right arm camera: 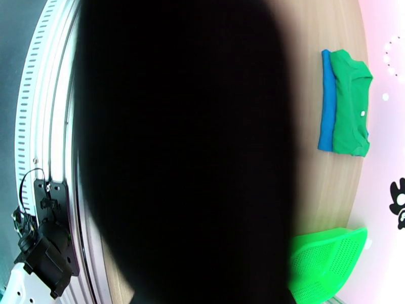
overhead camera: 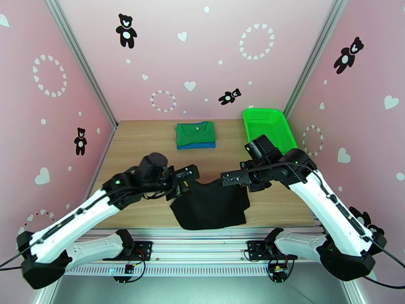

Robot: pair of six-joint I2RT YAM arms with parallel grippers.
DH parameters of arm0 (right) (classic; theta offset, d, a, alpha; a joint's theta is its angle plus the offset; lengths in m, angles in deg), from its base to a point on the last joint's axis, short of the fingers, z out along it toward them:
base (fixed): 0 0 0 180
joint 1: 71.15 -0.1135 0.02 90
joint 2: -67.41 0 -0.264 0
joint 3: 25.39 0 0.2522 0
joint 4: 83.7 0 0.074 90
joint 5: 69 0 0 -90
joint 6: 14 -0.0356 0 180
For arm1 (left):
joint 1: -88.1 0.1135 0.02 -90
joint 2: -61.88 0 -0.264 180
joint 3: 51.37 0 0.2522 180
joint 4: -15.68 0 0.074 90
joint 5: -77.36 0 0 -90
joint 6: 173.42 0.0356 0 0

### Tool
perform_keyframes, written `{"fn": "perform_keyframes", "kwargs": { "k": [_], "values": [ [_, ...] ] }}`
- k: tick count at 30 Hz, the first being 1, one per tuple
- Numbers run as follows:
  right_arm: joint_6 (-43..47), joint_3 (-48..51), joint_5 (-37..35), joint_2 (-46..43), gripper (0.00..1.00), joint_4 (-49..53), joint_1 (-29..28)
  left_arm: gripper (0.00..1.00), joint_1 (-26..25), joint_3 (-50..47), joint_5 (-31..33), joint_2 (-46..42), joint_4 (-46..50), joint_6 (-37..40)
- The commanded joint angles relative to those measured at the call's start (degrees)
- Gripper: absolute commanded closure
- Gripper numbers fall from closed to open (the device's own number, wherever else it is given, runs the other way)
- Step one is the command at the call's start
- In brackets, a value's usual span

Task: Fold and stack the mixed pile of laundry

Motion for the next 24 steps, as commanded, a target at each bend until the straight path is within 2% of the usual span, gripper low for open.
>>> {"fn": "perform_keyframes", "kwargs": {
  "k": [1, 10, 17, 20, 24],
  "values": [
    [-2.0, -5.1, 0.4, -2.6, 1.00, 2.3, -2.1, 1.00, 0.4, 5.5, 2.2, -1.7, 9.4, -3.7],
    [-8.5, -24.1, 2.1, -3.6, 1.00, 18.5, -17.6, 1.00, -2.8, 21.1, 4.3, -6.6, 22.3, -13.3],
    [-12.6, -31.4, 5.2, -4.1, 1.00, 22.4, -20.7, 1.00, -3.4, 28.9, 3.8, -10.7, 29.7, -18.9],
    [-13.9, -31.7, 0.3, -3.1, 1.00, 22.6, -20.7, 1.00, -3.4, 31.0, 7.4, -11.8, 33.2, -19.5],
    [-15.7, -27.1, -12.8, 0.8, 1.00, 22.7, -20.6, 1.00, -3.5, 30.8, 16.3, -11.5, 36.8, -20.3]
  ]
}}
